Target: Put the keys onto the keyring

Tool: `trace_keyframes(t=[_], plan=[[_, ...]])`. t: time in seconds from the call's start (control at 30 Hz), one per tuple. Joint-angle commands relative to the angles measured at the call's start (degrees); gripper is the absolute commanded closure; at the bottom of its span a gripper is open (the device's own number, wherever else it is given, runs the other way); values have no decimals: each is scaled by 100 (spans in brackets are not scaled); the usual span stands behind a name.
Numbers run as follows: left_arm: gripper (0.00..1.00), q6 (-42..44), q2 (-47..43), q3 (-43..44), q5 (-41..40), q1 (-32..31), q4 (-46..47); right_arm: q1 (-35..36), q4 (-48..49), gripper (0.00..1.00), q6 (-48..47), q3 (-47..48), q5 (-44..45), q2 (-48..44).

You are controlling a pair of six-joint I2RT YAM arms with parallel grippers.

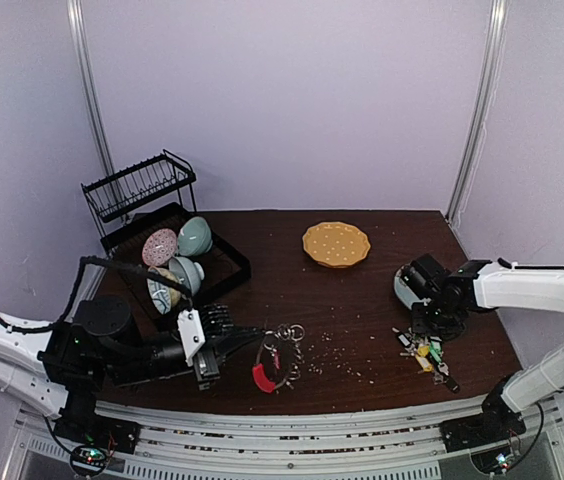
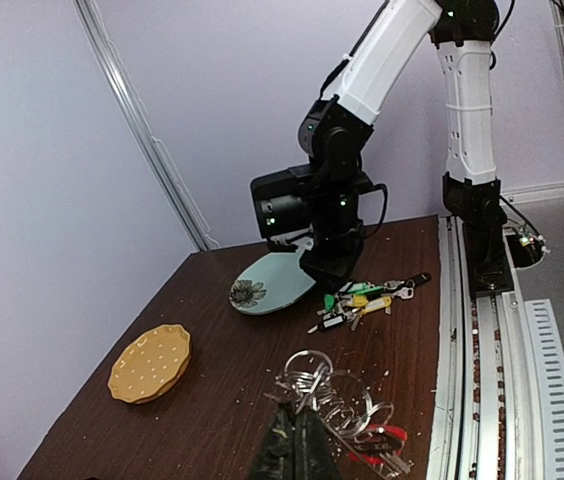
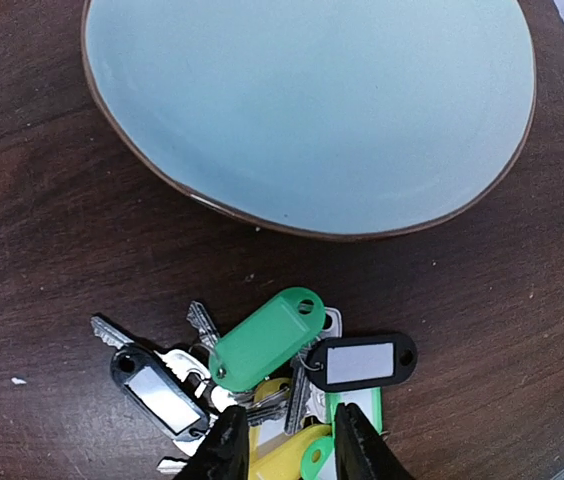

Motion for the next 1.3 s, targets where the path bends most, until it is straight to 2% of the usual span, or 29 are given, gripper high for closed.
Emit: trace_keyframes(t=[0.0,0.33,0.93,1.07,1.13,1.27], plan=[[100,-139,-184,24,-63,69,429,-1,373,68,496,-249,42,-123],[100,-4,-166,34,-14,87,429,-10,850,70,478,-438,-25,209],[100,240,-170,91,-35,93,384,30,926,76,529,-728,-336,270],[100,250,-178,82,-45,92,409,34,950,87,507,-720,-268,278],[100,246,-189,90,-42,97,398,36,956,88,497,-719,-336,271],[100,237,-208,64,-73,93,418,63,907,97,465,-674,-364,245]])
